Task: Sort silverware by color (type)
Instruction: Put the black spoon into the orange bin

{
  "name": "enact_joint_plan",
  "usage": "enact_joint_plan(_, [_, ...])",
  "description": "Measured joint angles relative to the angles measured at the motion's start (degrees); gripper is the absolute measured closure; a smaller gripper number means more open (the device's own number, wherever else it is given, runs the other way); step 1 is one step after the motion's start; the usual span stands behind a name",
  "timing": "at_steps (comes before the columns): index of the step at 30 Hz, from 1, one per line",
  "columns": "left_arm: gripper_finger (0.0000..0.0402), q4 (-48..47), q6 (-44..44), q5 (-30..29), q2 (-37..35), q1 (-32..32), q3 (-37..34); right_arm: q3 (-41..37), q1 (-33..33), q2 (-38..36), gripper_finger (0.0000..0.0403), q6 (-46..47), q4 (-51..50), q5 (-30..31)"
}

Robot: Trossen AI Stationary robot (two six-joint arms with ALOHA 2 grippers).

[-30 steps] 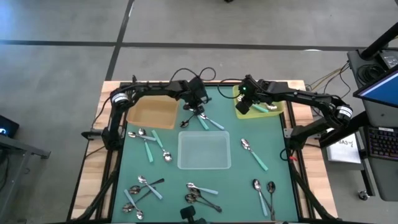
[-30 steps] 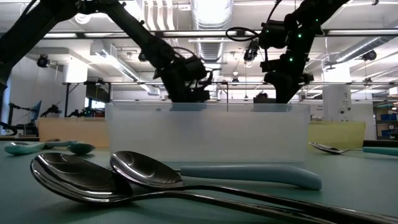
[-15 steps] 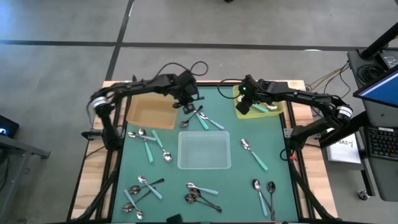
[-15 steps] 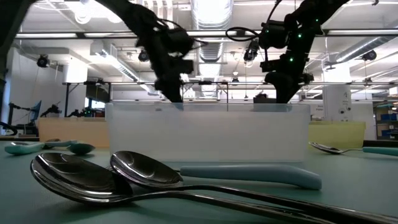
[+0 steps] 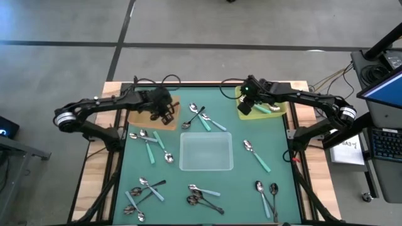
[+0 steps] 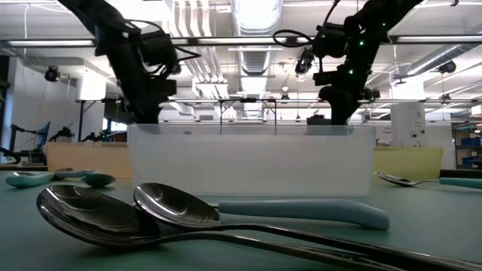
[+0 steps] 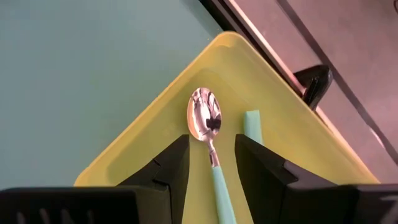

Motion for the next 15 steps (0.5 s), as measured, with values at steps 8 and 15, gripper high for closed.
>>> enact_joint_plan(8, [0.0288,1.47,-0.43,0.28,1.21,-0.15,3.27,0.00,0.00,0.00,0.0282,1.66,0.19,0.00])
enact_joint_plan(15, [0.0248,9.48,-0.11,15.44,8.09,-1.11,7.80,0.00,0.00,0.00,0.0282,1.66,0.20,-0.02])
